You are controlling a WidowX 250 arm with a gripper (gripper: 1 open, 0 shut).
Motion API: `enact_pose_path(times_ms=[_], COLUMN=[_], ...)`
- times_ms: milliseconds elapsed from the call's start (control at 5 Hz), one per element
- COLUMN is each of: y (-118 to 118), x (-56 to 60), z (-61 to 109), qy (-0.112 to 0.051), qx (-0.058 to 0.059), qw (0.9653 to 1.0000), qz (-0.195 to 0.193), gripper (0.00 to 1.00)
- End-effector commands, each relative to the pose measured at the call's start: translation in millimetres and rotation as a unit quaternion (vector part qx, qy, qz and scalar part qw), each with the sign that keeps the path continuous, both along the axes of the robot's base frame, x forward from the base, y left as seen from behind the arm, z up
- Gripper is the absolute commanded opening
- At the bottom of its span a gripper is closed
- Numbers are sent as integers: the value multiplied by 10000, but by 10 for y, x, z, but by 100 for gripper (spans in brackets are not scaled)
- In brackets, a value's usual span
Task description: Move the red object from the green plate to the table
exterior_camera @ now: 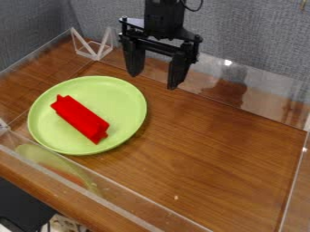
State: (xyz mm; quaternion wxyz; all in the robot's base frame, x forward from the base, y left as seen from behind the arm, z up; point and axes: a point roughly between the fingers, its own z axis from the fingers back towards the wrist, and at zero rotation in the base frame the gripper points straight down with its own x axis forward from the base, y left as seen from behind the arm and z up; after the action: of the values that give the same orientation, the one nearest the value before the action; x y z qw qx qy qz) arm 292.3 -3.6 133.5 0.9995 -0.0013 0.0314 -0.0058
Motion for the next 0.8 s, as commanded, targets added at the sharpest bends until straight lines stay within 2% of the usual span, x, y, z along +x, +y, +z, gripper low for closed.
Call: enact_pose_path(times_ms=[0, 200, 400, 600], y=[-79, -160, -17, 178], x=[63, 114, 189, 241], z=[-94, -161, -74, 7], qy=[2, -10, -105, -201], qx=[-14, -12, 105, 196], qw=[9998, 9995, 9998, 9974], qz=[-177, -315, 161, 660], gripper=[100, 100, 100, 100])
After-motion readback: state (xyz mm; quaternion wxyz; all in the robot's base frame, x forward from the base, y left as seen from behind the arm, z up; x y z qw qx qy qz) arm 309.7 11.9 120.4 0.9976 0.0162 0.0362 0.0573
